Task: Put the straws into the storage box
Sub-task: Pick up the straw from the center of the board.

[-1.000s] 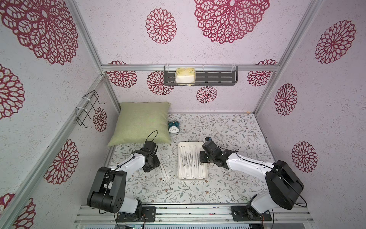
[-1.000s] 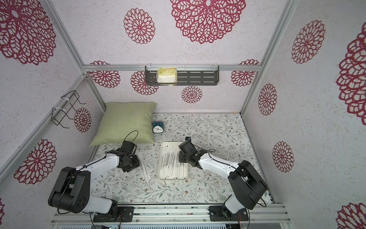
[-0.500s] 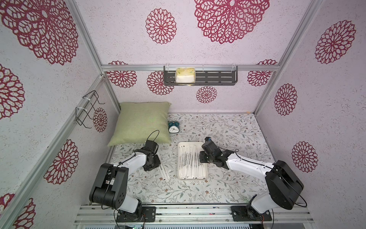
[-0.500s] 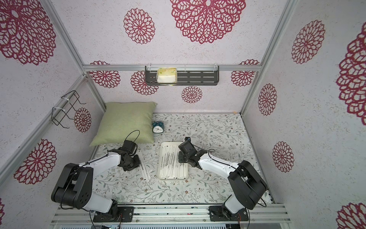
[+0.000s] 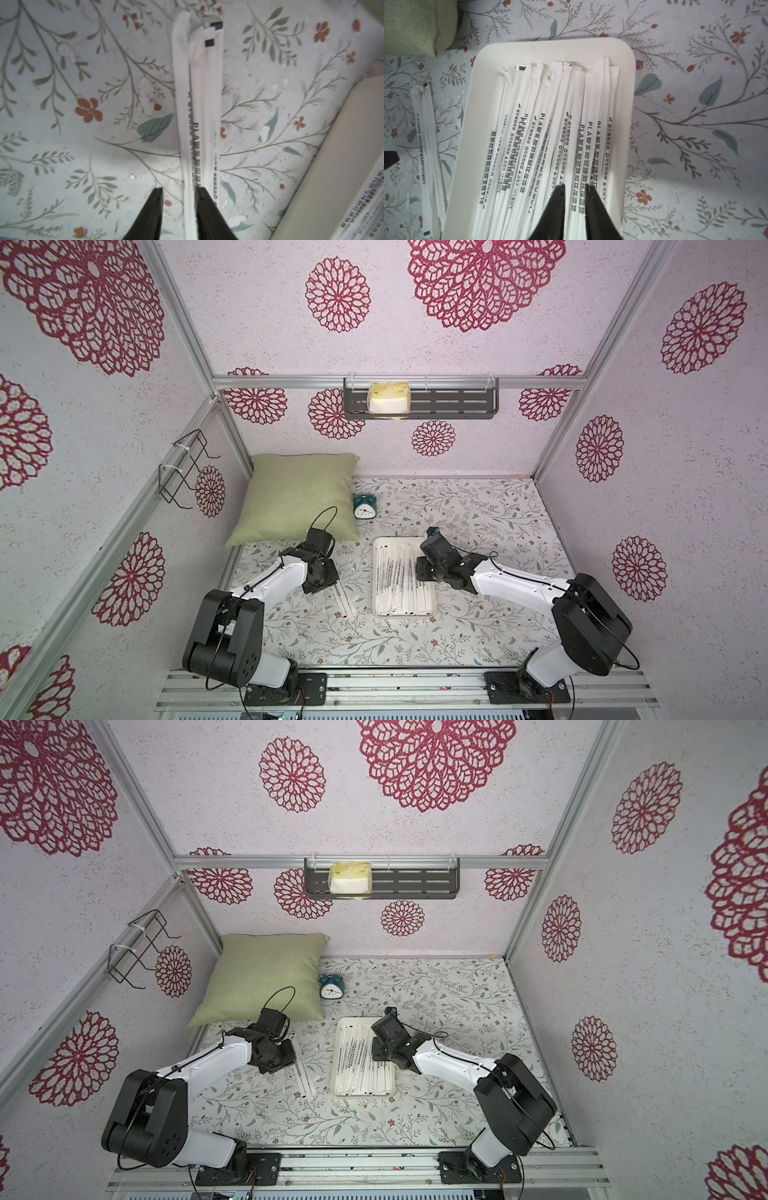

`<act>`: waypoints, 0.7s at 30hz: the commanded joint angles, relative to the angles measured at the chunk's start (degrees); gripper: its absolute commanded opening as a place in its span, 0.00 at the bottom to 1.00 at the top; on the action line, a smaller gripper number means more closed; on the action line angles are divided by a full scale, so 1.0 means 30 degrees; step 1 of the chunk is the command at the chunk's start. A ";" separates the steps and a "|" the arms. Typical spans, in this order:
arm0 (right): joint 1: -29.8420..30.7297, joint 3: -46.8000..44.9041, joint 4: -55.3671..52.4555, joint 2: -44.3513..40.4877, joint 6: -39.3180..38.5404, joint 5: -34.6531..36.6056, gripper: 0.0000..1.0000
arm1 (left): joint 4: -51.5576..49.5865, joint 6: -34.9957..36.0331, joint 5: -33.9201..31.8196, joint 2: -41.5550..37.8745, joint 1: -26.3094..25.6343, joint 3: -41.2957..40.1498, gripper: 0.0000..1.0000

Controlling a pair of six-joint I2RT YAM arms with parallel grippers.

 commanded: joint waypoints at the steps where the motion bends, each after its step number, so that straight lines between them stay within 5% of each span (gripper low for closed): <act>1: 0.0068 0.0520 -0.0315 -0.0116 0.0198 0.0162 0.24 | 0.0795 0.0315 0.0497 0.1078 -0.0333 0.0190 0.33; 21: 0.0097 0.0957 -0.0445 0.0292 0.0110 0.0105 0.24 | 0.1329 0.0450 -0.0128 0.1831 -0.0384 -0.0985 0.22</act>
